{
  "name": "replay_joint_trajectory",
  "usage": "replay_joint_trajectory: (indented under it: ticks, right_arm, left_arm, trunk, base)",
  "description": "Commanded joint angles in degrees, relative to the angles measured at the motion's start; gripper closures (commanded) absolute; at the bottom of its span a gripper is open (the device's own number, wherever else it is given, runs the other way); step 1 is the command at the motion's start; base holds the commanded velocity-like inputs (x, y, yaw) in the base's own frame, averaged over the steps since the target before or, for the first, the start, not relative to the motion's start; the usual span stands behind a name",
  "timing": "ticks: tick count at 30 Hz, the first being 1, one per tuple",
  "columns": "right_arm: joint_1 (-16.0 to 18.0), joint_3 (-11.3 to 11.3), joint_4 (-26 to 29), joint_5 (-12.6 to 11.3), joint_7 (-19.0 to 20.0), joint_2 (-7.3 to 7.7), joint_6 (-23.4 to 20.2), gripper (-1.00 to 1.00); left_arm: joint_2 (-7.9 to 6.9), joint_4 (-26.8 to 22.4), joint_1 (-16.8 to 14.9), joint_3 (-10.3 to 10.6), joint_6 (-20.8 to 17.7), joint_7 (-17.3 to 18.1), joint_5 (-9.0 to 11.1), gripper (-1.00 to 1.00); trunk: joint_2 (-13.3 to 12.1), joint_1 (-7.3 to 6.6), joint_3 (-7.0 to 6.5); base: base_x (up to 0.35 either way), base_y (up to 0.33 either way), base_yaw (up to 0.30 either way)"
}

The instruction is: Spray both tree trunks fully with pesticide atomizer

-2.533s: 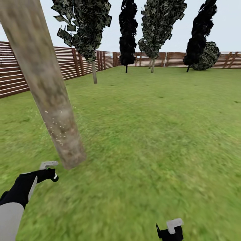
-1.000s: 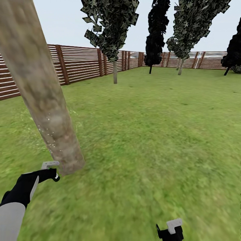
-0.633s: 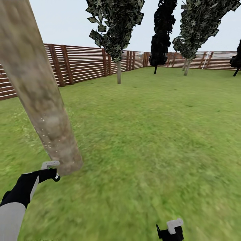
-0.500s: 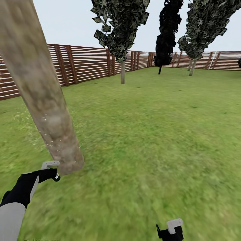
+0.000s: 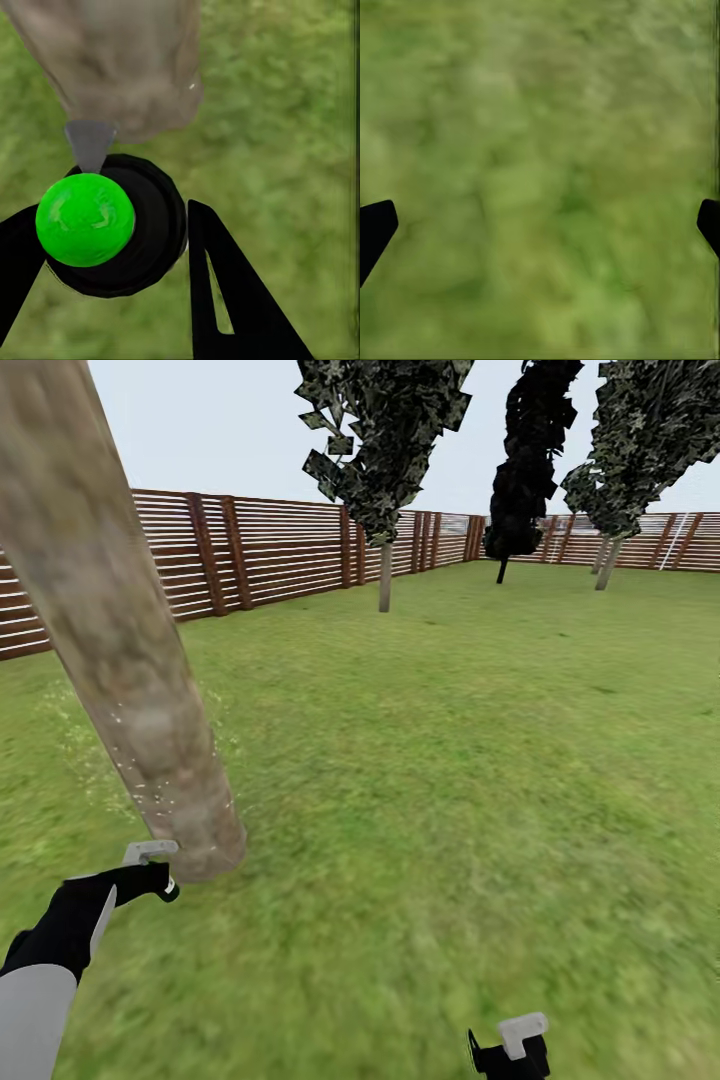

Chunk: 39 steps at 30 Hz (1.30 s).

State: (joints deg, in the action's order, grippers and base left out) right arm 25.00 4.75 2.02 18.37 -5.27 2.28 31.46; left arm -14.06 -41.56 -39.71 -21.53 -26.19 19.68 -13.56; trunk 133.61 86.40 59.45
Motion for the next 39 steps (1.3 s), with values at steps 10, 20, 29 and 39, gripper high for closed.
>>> replay_joint_trajectory:
  ticks: [10, 20, 29, 39]
  right_arm:
    - [0.0, 0.0, 0.1, -0.1, 0.0, 0.0, 0.0, -1.0]
    - [0.0, 0.0, 0.0, -0.1, 0.0, 0.03, 0.0, -1.0]
    - [0.0, 0.1, 0.0, -0.1, 0.0, 0.06, 0.0, -1.0]
    - [0.0, 0.1, 0.1, -0.1, 0.0, 0.05, 0.0, -1.0]
  left_arm:
    - [4.81, 0.1, -0.2, 0.4, 0.1, -4.6, 0.1, 1.0]
    - [4.76, -0.4, -0.7, 3.5, -0.6, -5.4, 0.1, 1.0]
    - [6.75, -9.2, -4.2, 4.0, -9.0, -7.3, 0.3, 1.0]
    - [8.7, -12.6, -11.7, 11.1, -16.4, -7.3, 0.1, 1.0]
  trunk:
    - [0.0, 0.0, 0.0]
    - [0.0, 0.0, 0.0]
    - [0.0, 0.0, 0.0]
    - [0.0, 0.0, 0.0]
  base:
    - [0.029, -0.273, 0.173]
    - [0.155, -0.176, 0.278]
    - [0.003, -0.002, 0.279]
    - [0.0, 0.0, 0.275]
